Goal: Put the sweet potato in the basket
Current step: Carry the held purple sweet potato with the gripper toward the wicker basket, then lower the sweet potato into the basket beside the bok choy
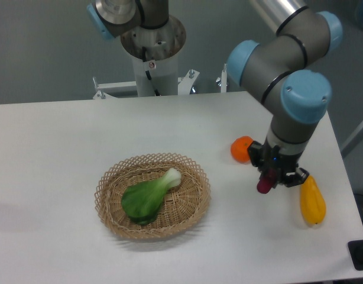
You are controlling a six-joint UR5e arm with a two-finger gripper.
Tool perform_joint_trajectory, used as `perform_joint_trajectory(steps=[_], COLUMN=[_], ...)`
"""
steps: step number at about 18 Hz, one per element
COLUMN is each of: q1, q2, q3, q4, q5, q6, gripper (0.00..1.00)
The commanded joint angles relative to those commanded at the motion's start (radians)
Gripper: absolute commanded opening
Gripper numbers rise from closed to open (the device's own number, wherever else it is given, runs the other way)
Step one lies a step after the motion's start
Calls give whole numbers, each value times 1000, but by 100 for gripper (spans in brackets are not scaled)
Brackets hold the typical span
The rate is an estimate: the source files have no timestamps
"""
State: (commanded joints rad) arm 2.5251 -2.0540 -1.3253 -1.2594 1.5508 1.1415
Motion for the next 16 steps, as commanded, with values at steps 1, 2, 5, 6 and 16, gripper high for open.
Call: perform_joint_trajectory(steps=[1, 2, 5, 6, 16], q1=[-18, -37, -81, -89, -160], q2=[-5, -8, -8, -6, -8], q3=[-2, -5, -28, -46, -136], q4=[0, 2, 3, 6, 73], q5=[3, 3, 3, 3, 3], q6=[-26, -58, -152, -161, -198], gripper=[11, 11, 11, 11, 10])
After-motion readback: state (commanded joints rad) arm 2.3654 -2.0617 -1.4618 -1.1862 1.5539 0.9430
